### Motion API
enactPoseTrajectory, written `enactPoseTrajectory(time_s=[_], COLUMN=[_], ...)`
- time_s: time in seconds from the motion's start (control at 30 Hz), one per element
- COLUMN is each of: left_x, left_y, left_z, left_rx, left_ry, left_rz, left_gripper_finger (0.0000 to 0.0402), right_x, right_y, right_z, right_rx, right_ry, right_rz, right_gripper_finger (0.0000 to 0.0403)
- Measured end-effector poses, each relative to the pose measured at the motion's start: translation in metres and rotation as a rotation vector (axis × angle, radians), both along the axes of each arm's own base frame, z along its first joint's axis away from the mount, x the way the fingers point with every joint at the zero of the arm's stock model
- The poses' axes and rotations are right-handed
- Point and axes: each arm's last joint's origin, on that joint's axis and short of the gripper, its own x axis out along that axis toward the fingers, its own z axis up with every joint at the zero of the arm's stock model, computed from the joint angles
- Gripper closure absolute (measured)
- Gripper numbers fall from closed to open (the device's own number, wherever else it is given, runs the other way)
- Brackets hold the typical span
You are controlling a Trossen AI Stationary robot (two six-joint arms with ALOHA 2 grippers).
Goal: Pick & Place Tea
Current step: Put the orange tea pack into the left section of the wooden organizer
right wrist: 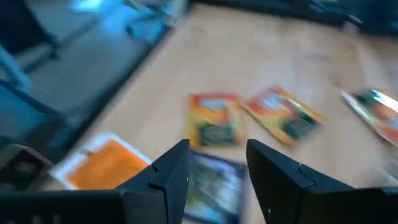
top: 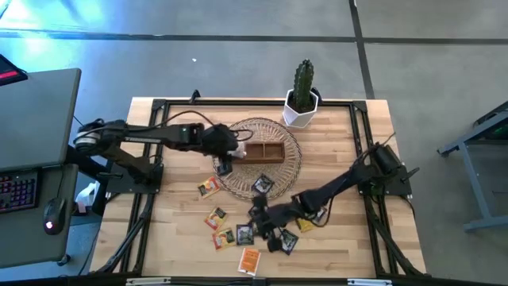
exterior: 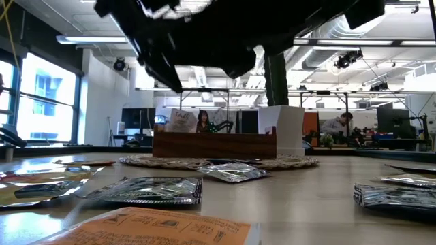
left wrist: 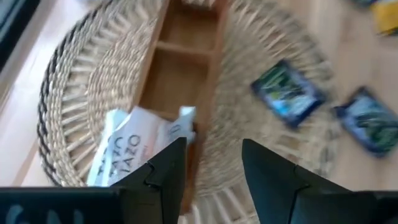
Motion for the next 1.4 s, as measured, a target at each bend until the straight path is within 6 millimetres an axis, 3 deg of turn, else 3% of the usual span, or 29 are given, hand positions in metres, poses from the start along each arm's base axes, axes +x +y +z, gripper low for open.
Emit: enactPoseTrajectory(time_s=[0.2,0.4,0.73,1.07,1.2,1.4], left_x=[-0.016,-0.025,-0.032,-0.041,-0.044,-0.044], left_y=[-0.023,-0.046,-0.087,-0.112,-0.116,-0.115], left_z=[0.025,0.035,0.034,0.032,0.031,0.031], left_rx=[-0.025,-0.067,-0.123,-0.116,-0.087,-0.103], left_ry=[-0.097,-0.134,-0.126,-0.110,-0.097,-0.094], left_rz=[-0.038,-0.016,-0.076,-0.088,-0.089,-0.063], left_gripper_finger=[0.0248,0.0248,0.0248,0.0248,0.0248,0.0248], right_x=[0.001,0.024,0.063,0.068,0.067,0.069], right_y=[0.031,0.052,0.071,0.065,0.061,0.048], right_z=[-0.004,0.007,-0.030,-0.056,-0.059,-0.048], right_rx=[-0.001,-0.032,-0.123,-0.210,-0.225,-0.213], right_ry=[0.005,0.092,0.323,0.376,0.404,0.420], right_rz=[0.120,0.207,0.317,0.339,0.345,0.327], right_gripper_finger=[0.0244,0.0244,0.0230,0.0202,0.0241,0.0354])
